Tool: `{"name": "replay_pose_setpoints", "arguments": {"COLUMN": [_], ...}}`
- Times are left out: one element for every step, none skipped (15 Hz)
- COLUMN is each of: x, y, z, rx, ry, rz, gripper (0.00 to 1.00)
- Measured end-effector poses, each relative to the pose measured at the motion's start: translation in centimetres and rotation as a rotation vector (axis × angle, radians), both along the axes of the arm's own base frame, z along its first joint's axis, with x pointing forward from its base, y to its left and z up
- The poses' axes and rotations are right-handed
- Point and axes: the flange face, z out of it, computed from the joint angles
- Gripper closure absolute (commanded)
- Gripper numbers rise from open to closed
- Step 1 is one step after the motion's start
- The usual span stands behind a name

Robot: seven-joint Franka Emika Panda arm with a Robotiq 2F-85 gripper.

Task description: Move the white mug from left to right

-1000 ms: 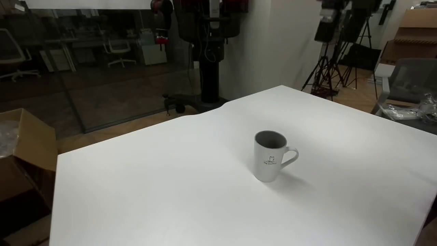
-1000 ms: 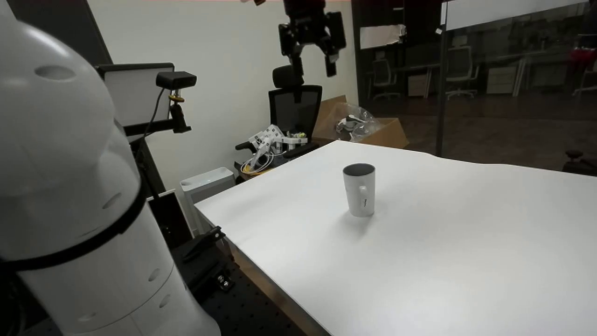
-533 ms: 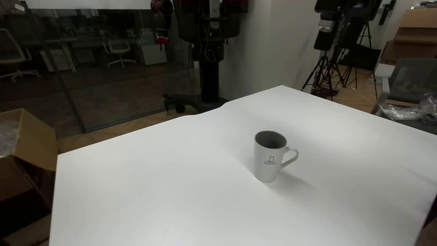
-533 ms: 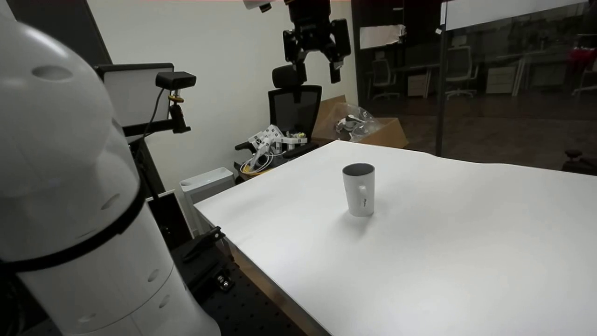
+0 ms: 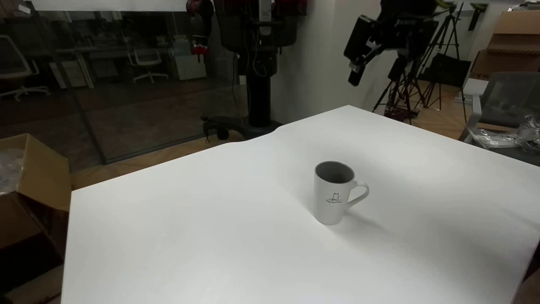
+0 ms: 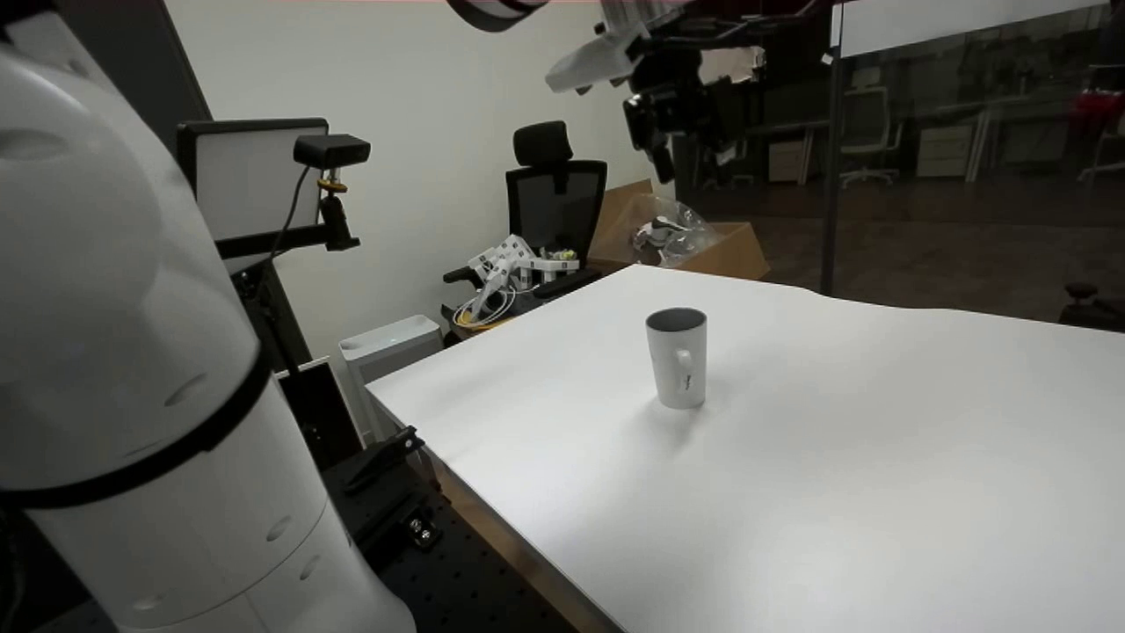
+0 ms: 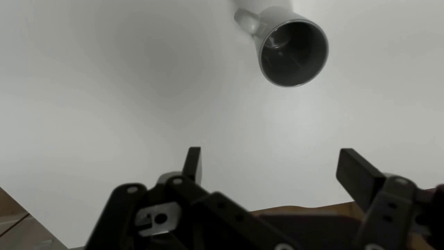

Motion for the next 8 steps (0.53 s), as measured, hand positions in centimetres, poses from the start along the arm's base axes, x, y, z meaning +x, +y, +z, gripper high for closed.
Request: {"name": "replay_pose_setpoints", "arguments": {"x": [0.6, 1.2, 1.6, 2.0, 2.2, 2.2, 2.2, 2.2], "y": [-0.7, -1.2, -1.4, -1.4, -1.4, -1.4, -1.4, -1.3], "z": [-1.7, -3.1, -3.9, -4.3, -4.3, -4.3, -4.4, -4.7], "rx": [-0.001, -0.001, 0.003, 0.006, 0.007, 0.008, 0.009, 0.013], "ry": [0.015, 0.033, 0.044, 0.049, 0.048, 0.048, 0.052, 0.06], "rz": [-0.029, -0.046, -0.053, -0.056, -0.058, -0.056, -0.051, -0.043], "gripper": [0.0, 0.0, 0.0, 0.0, 0.0, 0.0, 0.0, 0.0]}}
